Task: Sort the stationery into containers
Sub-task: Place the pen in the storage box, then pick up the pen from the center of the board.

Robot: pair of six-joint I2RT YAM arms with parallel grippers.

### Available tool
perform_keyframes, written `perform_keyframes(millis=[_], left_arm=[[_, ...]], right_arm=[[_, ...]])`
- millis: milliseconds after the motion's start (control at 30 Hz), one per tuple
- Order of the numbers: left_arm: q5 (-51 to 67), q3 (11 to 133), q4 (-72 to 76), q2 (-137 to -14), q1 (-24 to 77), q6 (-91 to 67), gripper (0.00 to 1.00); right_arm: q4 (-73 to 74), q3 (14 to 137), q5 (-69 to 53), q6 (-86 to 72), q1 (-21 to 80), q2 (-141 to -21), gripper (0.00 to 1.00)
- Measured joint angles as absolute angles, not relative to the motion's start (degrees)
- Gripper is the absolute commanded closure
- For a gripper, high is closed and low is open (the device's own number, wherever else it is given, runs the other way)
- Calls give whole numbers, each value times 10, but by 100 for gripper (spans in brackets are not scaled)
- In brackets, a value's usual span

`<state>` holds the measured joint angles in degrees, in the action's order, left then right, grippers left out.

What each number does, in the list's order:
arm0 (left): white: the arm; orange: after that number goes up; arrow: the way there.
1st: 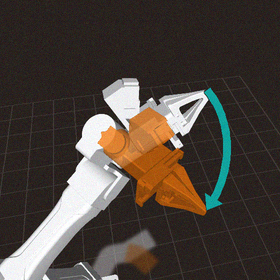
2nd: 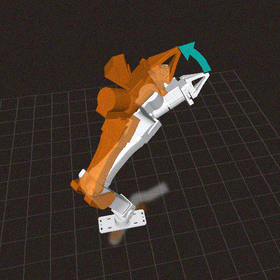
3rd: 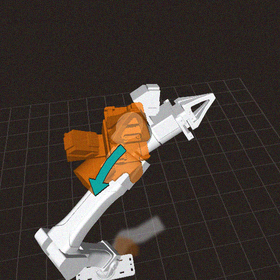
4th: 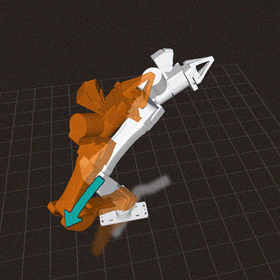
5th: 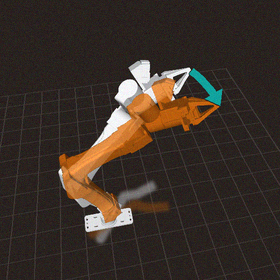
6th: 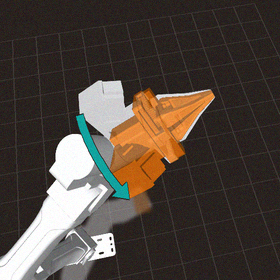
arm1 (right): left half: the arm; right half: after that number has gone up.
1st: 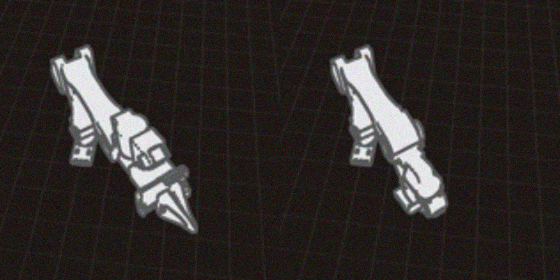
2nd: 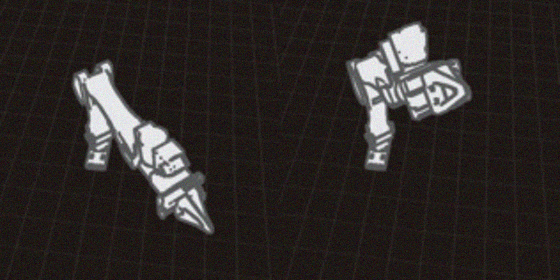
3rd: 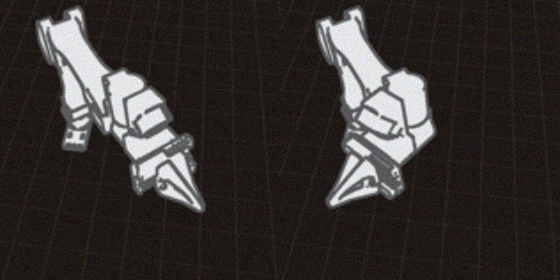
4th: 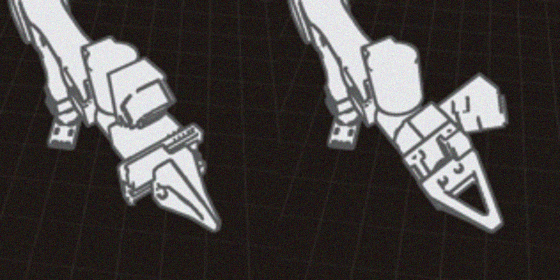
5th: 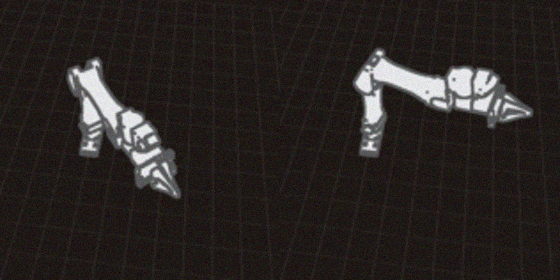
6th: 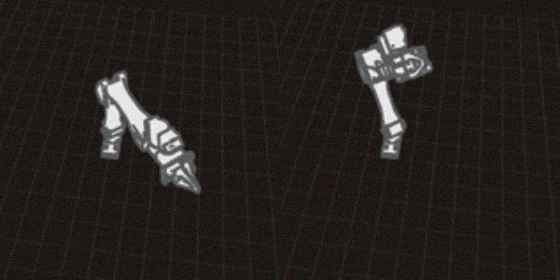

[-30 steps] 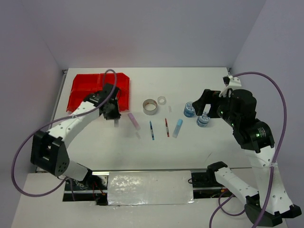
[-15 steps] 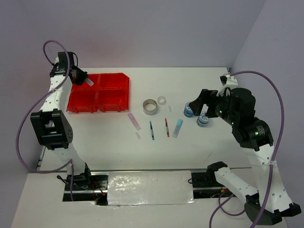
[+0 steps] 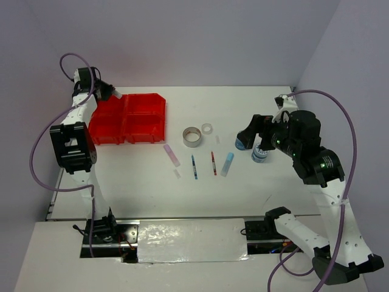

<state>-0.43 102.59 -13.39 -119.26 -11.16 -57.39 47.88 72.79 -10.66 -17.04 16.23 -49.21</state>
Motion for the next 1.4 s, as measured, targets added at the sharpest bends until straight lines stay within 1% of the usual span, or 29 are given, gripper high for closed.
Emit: perform_keyframes(millis=[167, 233, 267, 367, 400, 433, 467, 533, 567, 633, 667, 700, 733, 867, 1000, 1100, 1167, 1300, 1400], left_arm=[[-5, 1016, -115, -1199, -112, -574, 88], [-9, 1007, -110, -1199, -112, -574, 85], [-11, 1004, -110, -1199, -112, -574, 79], [-17, 1000, -110, -1199, -112, -574, 72], [-19, 998, -110, -1199, -112, -575, 66], [-23, 995, -108, -1199, -112, -576, 64], [-28, 988, -105, -1198, -112, -577, 53], [-35, 967, -102, -1194, -112, -584, 41], [-39, 951, -103, -1192, -112, -590, 28], [-43, 938, -106, -1191, -113, -593, 19], [-44, 933, -106, -1191, -114, -601, 10], [-46, 933, -101, -1189, -114, -604, 3], [-47, 933, -102, -1186, -115, -601, 1], [-51, 942, -117, -1162, -116, -599, 1], [-67, 1027, -168, -1151, -102, -566, 1], [-100, 1085, -211, -1129, -66, -528, 1], [-124, 1097, -244, -1098, -25, -511, 1], [-180, 1097, -349, -1035, 107, -515, 1], [-209, 1092, -431, -1029, 205, -545, 1]], right_arm=[[481, 739, -98, -166, 162, -518, 0], [481, 743, -96, -166, 162, -529, 0], [481, 746, -96, -166, 162, -534, 0], [481, 755, -96, -166, 162, -546, 0], [481, 759, -96, -166, 162, -549, 0], [481, 762, -96, -166, 162, -553, 0], [481, 766, -96, -166, 162, -556, 0], [480, 771, -96, -166, 162, -561, 0], [480, 775, -97, -166, 162, -564, 0], [480, 781, -97, -166, 162, -572, 0], [480, 785, -97, -166, 162, -576, 0], [480, 788, -98, -166, 162, -579, 0], [478, 789, -99, -166, 162, -581, 0], [477, 789, -100, -166, 162, -588, 0], [476, 789, -100, -166, 162, -592, 0], [476, 789, -99, -166, 162, -594, 0], [476, 789, -99, -166, 162, -594, 0], [473, 788, -99, -169, 162, -594, 0], [469, 781, -99, -175, 162, -590, 0]])
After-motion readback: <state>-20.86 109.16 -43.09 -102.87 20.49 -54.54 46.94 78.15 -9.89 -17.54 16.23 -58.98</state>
